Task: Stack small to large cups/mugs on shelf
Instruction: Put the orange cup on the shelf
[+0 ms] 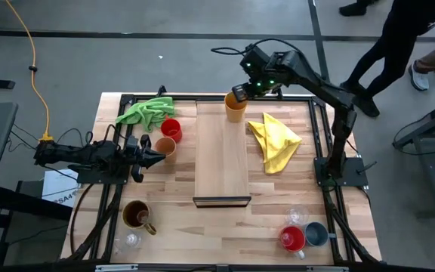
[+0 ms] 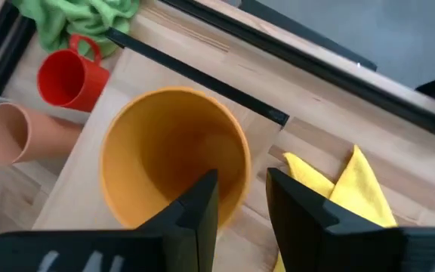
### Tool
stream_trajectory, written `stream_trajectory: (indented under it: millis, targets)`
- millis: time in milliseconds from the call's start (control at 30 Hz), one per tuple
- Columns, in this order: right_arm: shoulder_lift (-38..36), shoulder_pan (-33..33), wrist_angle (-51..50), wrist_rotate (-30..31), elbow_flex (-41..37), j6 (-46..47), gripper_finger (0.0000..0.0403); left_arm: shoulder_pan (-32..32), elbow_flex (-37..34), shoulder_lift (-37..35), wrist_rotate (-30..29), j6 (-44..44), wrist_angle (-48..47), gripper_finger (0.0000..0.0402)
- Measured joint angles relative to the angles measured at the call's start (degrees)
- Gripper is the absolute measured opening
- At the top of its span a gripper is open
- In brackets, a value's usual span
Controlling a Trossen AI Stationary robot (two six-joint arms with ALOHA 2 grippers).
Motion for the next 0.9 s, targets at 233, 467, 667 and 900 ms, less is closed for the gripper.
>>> stream_trajectory:
  millis: [233,467,667,900]
  targets:
    - [-6.5,3.6,-7.3,6.3,-1.1,-10.2,0.0103,0.0,0.0,0.0,0.0,0.0,0.0,0.0010]
    - [-24.0,10.9,-5.8,9.5,-21.6,-8.1,0.0100,0.0,0.0,0.0,0.0,0.0,0.0,0.0010]
    - [-46.9,18.0,13.8,9.9,-55.2,2.1,0.0059,0.0,0.0,0.0,0.0,0.0,0.1,0.0010]
    - [-64.7,19.4,63.6,9.8,-86.0,-8.5,0.0006,0.0,0.0,0.0,0.0,0.0,0.0,0.0010]
